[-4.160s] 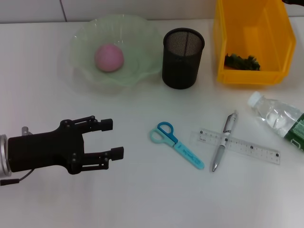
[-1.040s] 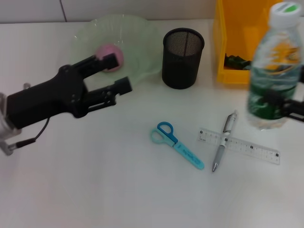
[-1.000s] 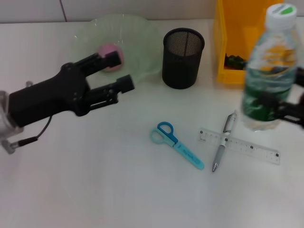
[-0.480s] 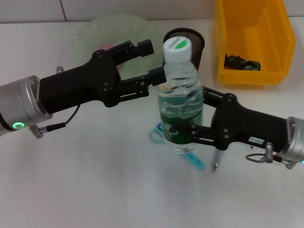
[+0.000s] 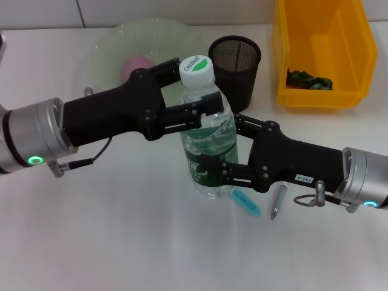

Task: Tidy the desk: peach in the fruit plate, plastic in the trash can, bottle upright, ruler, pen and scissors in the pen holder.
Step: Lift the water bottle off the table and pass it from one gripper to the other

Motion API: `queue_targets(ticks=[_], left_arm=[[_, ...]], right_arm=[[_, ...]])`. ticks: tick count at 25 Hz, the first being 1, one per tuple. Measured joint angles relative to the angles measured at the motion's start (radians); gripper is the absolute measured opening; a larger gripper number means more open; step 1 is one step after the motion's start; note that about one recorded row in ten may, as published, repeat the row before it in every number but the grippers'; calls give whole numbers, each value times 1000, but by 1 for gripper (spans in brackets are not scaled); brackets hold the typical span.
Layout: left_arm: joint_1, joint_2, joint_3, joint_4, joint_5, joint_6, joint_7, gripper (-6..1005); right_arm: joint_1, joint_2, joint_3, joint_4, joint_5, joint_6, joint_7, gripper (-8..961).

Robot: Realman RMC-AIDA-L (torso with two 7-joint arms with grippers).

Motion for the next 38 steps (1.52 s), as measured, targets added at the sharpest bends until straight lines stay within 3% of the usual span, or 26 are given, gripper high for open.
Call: queue_targets(ticks=[10, 24, 38], left_arm=[[-3, -3, 29, -12, -7, -47, -7, 764], [-4, -3, 29, -20, -10, -42, -11, 480], [-6, -4, 30, -24, -24, -41, -7, 435]], right_arm=[[12, 0, -1, 14, -4, 5, -8, 741], [10, -1, -1, 43, 1, 36, -45, 737], [12, 0, 2, 51, 5, 40, -52, 734]])
